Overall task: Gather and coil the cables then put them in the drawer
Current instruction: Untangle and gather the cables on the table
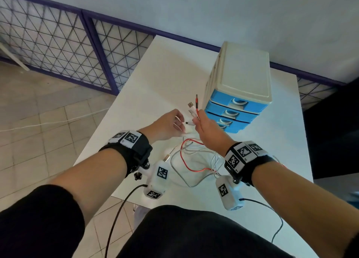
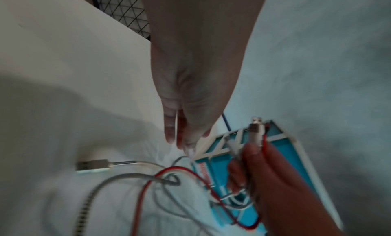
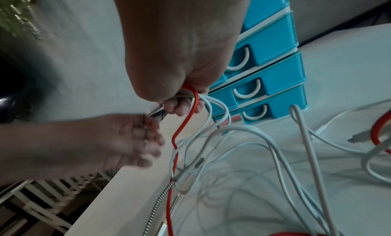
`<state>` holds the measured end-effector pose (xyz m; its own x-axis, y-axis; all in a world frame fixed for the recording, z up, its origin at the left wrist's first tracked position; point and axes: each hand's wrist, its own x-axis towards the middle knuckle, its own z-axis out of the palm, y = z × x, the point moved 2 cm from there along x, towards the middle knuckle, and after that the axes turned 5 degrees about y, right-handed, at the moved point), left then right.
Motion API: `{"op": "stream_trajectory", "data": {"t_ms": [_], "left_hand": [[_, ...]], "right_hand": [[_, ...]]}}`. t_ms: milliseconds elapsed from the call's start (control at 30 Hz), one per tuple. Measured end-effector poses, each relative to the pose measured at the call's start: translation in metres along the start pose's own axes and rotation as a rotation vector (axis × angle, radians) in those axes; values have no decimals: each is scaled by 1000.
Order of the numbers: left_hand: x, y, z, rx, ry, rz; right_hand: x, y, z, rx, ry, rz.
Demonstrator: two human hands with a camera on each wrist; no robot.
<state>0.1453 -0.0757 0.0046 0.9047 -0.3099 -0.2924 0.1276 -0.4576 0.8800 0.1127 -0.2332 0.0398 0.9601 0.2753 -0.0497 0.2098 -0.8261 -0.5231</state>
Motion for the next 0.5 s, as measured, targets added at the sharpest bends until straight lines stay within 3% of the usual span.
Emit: {"op": "stream_trajectory", "data": {"t_ms": [233,300,367,500], "left_hand": [[-18,-58,32,704,-123,-49],[-21,-65,37,806,-115,-33],[-16,-66,33,785,-72,-18],[-1,-32,8,407,4,-17]], "right_hand": [[-11,1,-6,238,54,137],[-15,3,-9,270,67,151],[-17,7,-14,303,67,196],[-17,19,-27,332,59,245]]}}
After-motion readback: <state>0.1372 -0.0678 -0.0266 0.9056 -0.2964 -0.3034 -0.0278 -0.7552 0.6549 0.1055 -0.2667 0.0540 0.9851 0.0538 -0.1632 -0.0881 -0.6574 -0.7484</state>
